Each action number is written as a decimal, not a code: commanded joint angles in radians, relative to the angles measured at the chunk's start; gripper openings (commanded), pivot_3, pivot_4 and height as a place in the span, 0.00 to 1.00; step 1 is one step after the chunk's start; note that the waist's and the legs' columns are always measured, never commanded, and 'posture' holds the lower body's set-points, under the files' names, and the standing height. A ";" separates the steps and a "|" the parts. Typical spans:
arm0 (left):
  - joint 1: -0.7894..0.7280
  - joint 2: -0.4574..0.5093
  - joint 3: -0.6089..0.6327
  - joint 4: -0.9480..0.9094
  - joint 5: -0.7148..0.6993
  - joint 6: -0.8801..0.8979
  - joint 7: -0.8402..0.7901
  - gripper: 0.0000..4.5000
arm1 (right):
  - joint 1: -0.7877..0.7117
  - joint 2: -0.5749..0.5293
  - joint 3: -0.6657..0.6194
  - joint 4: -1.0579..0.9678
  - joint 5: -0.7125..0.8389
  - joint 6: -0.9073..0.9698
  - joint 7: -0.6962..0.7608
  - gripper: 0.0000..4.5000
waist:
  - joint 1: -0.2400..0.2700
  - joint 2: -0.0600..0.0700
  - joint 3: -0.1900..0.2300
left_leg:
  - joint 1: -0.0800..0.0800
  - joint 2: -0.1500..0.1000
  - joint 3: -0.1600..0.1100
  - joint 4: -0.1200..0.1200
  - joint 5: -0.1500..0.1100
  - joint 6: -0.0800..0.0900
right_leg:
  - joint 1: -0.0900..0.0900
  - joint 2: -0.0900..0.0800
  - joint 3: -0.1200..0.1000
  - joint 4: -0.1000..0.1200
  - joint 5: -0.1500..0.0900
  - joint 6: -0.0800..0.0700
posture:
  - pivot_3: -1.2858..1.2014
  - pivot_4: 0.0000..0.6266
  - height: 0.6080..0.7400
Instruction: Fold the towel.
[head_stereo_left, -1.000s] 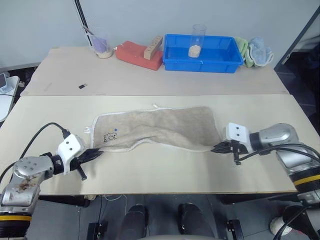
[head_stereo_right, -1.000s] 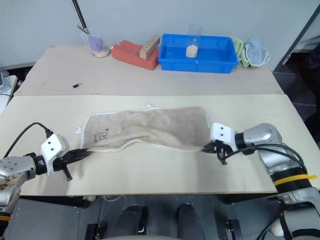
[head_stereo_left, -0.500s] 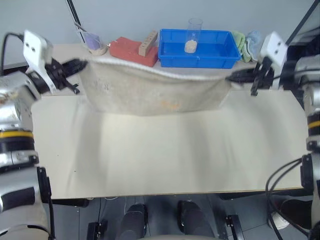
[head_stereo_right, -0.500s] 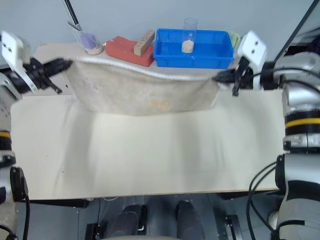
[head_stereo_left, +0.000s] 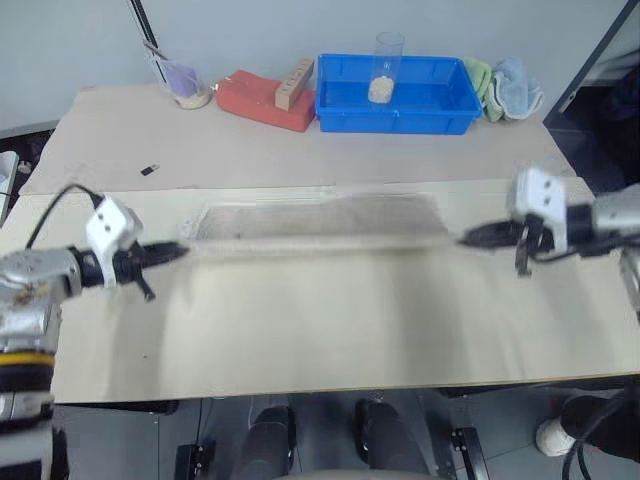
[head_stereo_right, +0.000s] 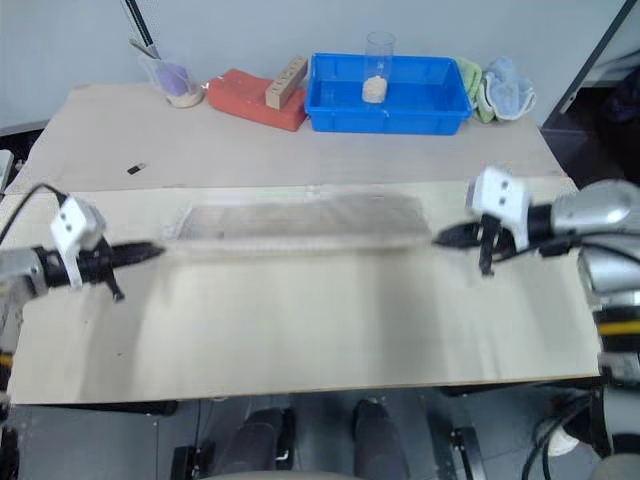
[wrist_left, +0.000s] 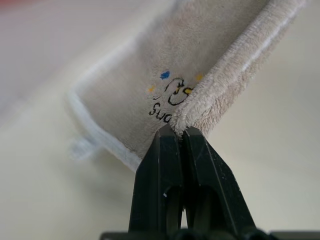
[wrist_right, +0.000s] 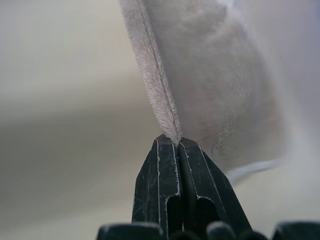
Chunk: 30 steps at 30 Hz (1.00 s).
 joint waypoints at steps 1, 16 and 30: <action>0.091 0.053 0.031 -0.079 0.005 0.012 -0.020 0.00 | 0.091 -0.066 -0.068 -0.118 0.027 0.055 0.000 0.00 | 0.005 0.000 0.000 | 0.001 0.000 0.000 0.000 0.000 0.000 | 0.001 0.000 0.000 0.000 0.000 0.000 | 0.52 0.24 1.00; -0.046 0.070 -0.021 0.043 -0.023 0.116 -0.063 0.00 | -0.066 -0.020 0.052 0.001 0.066 0.342 -0.036 0.00 | 0.008 0.000 0.000 | 0.016 0.000 0.001 0.000 0.000 0.000 | 0.016 0.003 -0.002 -0.002 0.001 -0.002 | 0.52 0.24 1.00; -0.430 -0.070 -0.150 0.452 0.132 -0.013 0.001 0.00 | -0.318 0.139 0.151 0.340 -0.061 0.339 -0.068 0.22 | 0.007 0.000 0.000 | 0.009 -0.001 0.006 0.002 0.000 0.000 | 0.011 0.002 -0.003 -0.001 0.001 -0.002 | 0.52 0.24 1.00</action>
